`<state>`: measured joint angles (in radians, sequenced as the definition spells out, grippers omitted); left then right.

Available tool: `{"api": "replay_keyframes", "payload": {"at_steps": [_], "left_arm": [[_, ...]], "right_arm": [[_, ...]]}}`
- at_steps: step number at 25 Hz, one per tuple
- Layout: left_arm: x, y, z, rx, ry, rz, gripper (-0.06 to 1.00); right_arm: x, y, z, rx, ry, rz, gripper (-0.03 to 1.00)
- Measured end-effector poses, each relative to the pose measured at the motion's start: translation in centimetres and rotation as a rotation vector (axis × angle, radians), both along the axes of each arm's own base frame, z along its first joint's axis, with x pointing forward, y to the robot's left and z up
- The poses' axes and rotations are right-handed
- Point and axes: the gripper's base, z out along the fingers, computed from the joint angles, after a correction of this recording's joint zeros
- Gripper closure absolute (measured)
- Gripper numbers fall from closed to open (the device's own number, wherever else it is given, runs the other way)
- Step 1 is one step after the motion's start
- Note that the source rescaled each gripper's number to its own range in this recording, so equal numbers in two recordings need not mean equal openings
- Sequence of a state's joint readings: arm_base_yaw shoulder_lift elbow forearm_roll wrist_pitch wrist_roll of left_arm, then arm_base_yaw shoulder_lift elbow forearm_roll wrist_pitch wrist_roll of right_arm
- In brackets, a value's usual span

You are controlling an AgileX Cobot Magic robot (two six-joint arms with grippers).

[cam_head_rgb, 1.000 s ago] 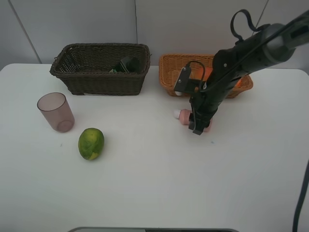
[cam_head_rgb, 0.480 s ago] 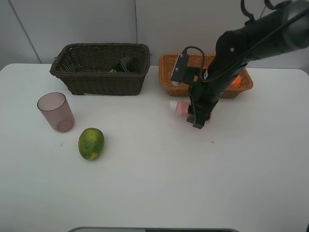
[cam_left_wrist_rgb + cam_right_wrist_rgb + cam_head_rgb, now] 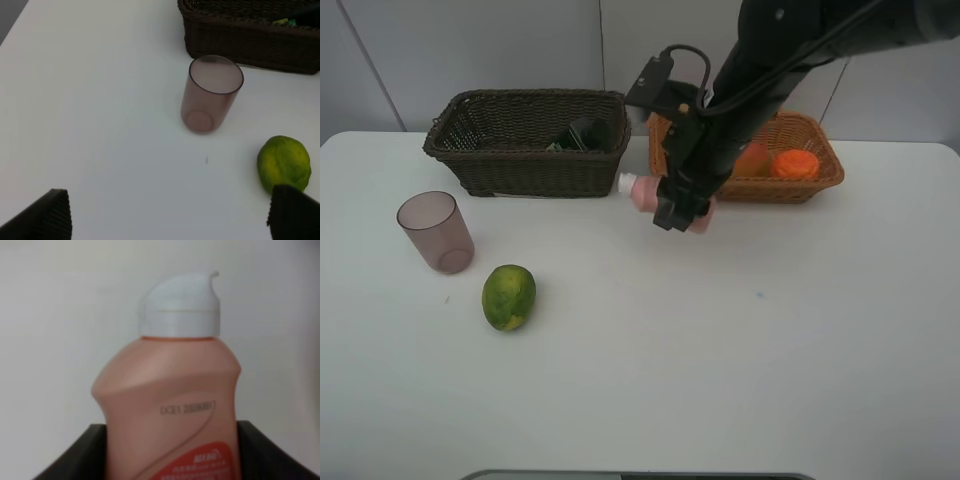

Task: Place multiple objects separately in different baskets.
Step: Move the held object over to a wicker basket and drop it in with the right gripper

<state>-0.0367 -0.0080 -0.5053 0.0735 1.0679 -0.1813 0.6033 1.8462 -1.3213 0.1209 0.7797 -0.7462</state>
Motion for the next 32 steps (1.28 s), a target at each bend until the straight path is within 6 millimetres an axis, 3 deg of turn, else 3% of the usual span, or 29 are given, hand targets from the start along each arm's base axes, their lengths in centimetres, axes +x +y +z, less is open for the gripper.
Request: {"api": "replay_keyframes", "payload": {"at_steps": [6, 15, 23, 32], "left_arm": [[0.0, 0.0, 0.0, 0.0, 0.0, 0.0, -0.06], [0.0, 0.0, 0.0, 0.0, 0.0, 0.0, -0.06], [0.0, 0.0, 0.0, 0.0, 0.0, 0.0, -0.06], [0.0, 0.0, 0.0, 0.0, 0.0, 0.0, -0.06]], "right_arm": [[2.2, 3.2, 3.6, 0.148, -0.03, -0.188, 0.71], [6.8, 7.9, 4.8, 0.39, -0.171, -0.427, 0.71], [8.7, 10.8, 4.1, 0.677, -0.349, -0.413, 0.71], [9.9, 13.0, -0.9, 0.808, -0.376, -0.432, 0.71]]}}
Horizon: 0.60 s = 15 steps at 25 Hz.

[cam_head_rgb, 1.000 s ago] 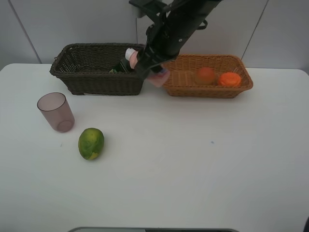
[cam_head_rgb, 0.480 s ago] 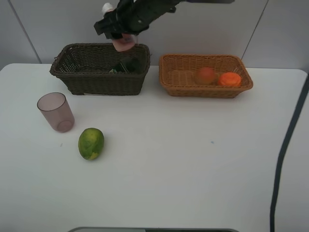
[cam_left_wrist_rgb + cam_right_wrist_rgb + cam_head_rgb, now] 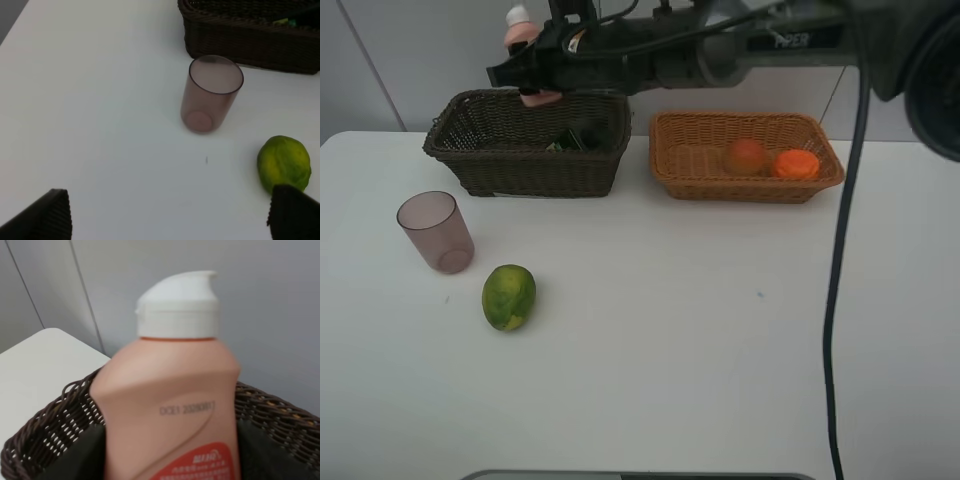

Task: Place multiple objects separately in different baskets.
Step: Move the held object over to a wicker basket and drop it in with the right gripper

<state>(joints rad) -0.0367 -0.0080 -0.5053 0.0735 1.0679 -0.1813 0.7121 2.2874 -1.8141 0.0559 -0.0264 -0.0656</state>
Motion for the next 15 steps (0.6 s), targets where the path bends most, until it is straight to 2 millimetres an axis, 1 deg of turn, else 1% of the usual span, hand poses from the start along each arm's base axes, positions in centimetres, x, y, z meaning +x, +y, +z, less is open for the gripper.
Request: {"api": "replay_keyframes", "payload": {"at_steps": [9, 12, 15], "left_arm": [[0.0, 0.0, 0.0, 0.0, 0.0, 0.0, -0.06], [0.0, 0.0, 0.0, 0.0, 0.0, 0.0, -0.06], [0.0, 0.0, 0.0, 0.0, 0.0, 0.0, -0.06]], "right_arm": [[0.8, 0.6, -4.2, 0.037, -0.012, -0.019, 0.71], [0.9, 0.6, -4.8, 0.037, -0.012, -0.02, 0.71], [1.0, 0.7, -5.1, 0.044, -0.02, -0.022, 0.71]]}}
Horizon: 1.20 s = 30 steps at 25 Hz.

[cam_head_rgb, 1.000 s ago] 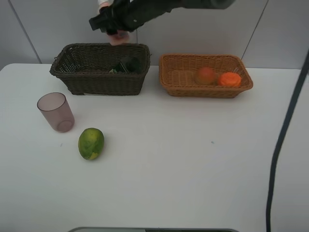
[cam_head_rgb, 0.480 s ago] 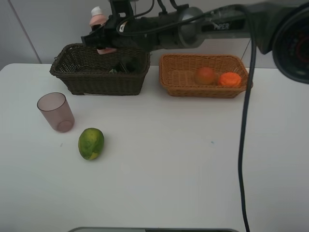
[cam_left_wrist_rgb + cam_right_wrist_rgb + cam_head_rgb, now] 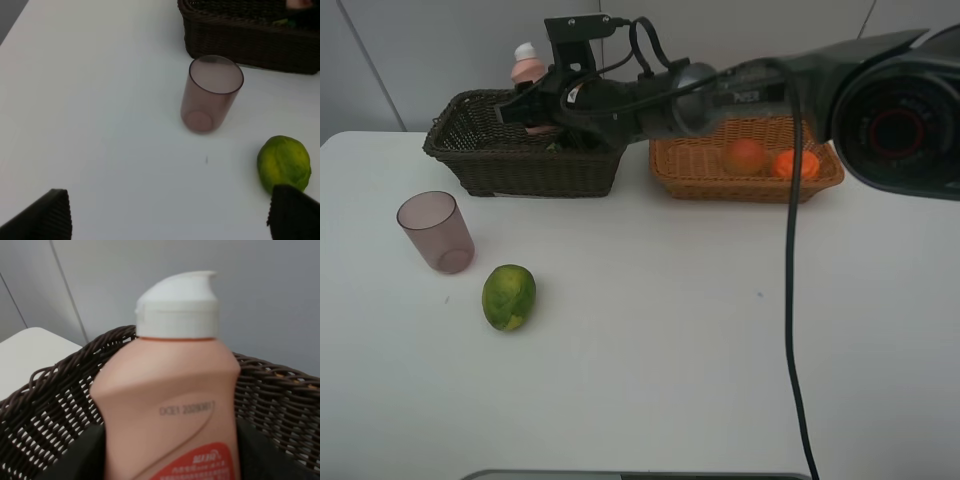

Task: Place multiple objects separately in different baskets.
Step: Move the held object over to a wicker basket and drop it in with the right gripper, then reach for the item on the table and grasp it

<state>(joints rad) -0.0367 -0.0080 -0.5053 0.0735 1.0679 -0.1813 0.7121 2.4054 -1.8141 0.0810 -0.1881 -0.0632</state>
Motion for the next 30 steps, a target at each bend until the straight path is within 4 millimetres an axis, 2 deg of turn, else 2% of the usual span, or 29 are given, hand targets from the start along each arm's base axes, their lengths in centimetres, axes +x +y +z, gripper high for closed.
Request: {"api": "replay_keyframes", "payload": {"at_steps": [2, 8, 16, 21, 24, 28, 30], "left_arm": [[0.0, 0.0, 0.0, 0.0, 0.0, 0.0, -0.06], [0.0, 0.0, 0.0, 0.0, 0.0, 0.0, -0.06], [0.0, 0.0, 0.0, -0.001, 0.0, 0.001, -0.06], [0.0, 0.0, 0.0, -0.001, 0.0, 0.001, -0.06], [0.0, 0.0, 0.0, -0.001, 0.0, 0.001, -0.06], [0.0, 0.0, 0.0, -0.001, 0.0, 0.001, -0.06], [0.0, 0.0, 0.0, -0.001, 0.0, 0.001, -0.06]], "right_arm": [[0.0, 0.0, -0.2, -0.002, 0.002, 0.0, 0.71], [0.1, 0.0, -0.3, 0.013, 0.011, -0.01, 0.49], [0.2, -0.3, 0.2, 0.017, 0.016, -0.019, 0.45], [-0.5, -0.8, 3.3, -0.019, 0.068, -0.006, 0.45], [-1.4, -1.6, 5.4, -0.098, 0.169, 0.008, 0.45], [-2.4, -4.4, 8.0, -0.22, 0.34, 0.0, 0.45], [-2.7, -6.4, 9.0, -0.265, 0.452, -0.035, 0.45]]}}
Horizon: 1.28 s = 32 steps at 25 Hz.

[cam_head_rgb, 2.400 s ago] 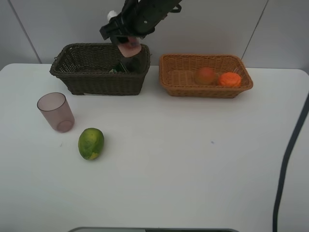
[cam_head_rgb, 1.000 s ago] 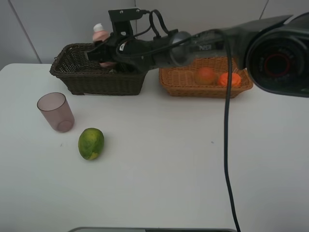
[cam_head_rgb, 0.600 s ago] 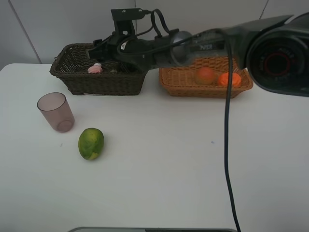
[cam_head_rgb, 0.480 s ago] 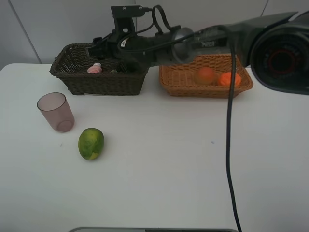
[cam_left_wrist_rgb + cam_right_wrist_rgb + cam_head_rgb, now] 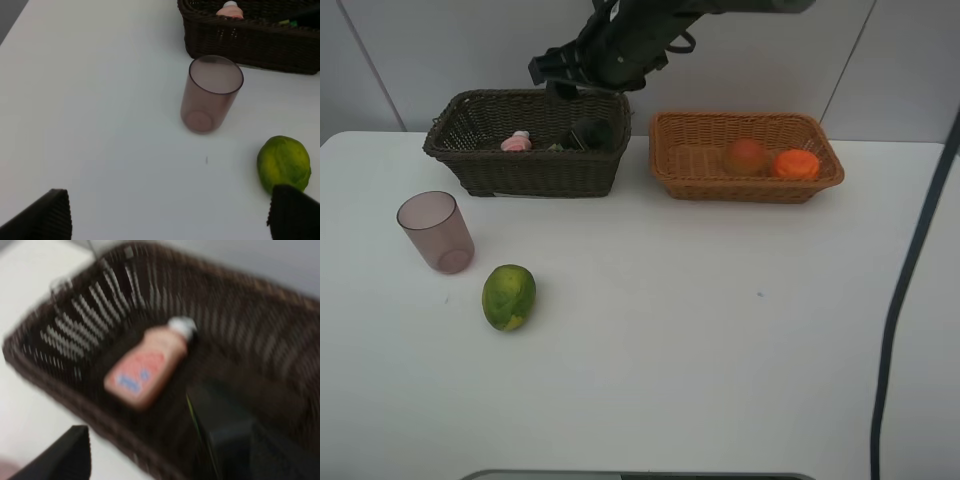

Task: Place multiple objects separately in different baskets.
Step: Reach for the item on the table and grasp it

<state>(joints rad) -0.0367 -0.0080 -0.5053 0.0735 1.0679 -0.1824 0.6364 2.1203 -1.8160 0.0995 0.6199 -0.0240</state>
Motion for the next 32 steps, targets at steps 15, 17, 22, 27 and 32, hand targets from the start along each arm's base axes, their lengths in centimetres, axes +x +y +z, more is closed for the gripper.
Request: {"api": "replay_keyframes", "payload": {"at_steps": [15, 17, 22, 27, 32], "left_arm": [[0.0, 0.0, 0.0, 0.0, 0.0, 0.0, -0.06], [0.0, 0.0, 0.0, 0.0, 0.0, 0.0, -0.06], [0.0, 0.0, 0.0, 0.0, 0.0, 0.0, -0.06], [0.0, 0.0, 0.0, 0.0, 0.0, 0.0, -0.06], [0.0, 0.0, 0.0, 0.0, 0.0, 0.0, -0.06]], "right_arm": [[-7.8, -21.7, 5.0, -0.114, 0.213, -0.541, 0.45], [-10.0, -24.1, 6.2, -0.091, 0.187, -0.598, 0.45], [-16.7, -28.2, 9.2, -0.036, 0.077, -0.719, 0.45], [-25.1, -29.1, 11.9, 0.029, -0.085, -0.732, 0.45], [-33.3, -30.0, 11.7, 0.084, -0.275, -0.742, 0.45]]}}
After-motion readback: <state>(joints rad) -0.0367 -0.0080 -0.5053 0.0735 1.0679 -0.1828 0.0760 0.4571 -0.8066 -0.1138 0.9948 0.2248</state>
